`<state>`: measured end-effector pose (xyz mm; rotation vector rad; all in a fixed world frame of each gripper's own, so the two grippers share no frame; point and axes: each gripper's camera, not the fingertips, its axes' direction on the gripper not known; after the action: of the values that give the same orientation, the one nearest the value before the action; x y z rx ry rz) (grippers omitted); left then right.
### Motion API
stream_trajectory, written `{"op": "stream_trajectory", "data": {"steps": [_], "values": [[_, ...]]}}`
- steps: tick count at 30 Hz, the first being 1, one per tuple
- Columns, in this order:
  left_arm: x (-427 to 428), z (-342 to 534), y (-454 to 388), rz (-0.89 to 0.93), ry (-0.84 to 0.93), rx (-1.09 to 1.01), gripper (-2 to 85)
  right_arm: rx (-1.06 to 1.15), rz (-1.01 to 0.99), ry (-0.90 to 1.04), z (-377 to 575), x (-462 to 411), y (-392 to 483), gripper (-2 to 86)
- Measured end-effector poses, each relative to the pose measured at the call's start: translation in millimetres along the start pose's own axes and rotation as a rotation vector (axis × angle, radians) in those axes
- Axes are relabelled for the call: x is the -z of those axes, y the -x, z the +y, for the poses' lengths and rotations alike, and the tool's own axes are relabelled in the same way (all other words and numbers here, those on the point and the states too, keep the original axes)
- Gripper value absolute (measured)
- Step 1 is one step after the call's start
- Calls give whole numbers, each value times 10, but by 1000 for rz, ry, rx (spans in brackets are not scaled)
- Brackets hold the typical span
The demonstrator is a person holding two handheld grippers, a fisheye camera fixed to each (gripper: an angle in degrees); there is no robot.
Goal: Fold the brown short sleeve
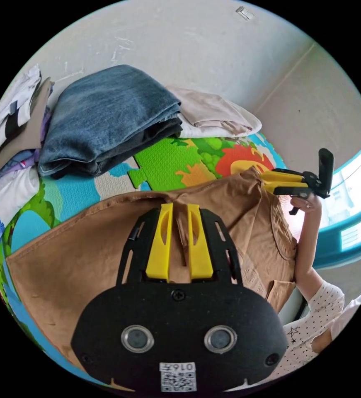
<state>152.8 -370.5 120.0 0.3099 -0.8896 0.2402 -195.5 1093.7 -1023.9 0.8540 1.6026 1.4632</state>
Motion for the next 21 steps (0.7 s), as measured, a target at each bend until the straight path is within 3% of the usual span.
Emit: {"op": "stream_trajectory", "data": {"steps": [9,12,15,17,21], "values": [[-100,-222,370,44,-134,4,-9,-42,71,-84,-95,3,64,24],[-275,-262,471,37,-126,10,-10,-81,147,-127,-158,-32,93,27],[-509,-261,602,-80,-79,58,-10,-91,195,-34,-278,-183,142,42],[-528,-237,713,-38,-102,56,-10,-101,197,-12,-310,-190,152,56],[-327,-106,879,-71,-171,47,-8,-152,180,-116,-189,156,118,65]]}}
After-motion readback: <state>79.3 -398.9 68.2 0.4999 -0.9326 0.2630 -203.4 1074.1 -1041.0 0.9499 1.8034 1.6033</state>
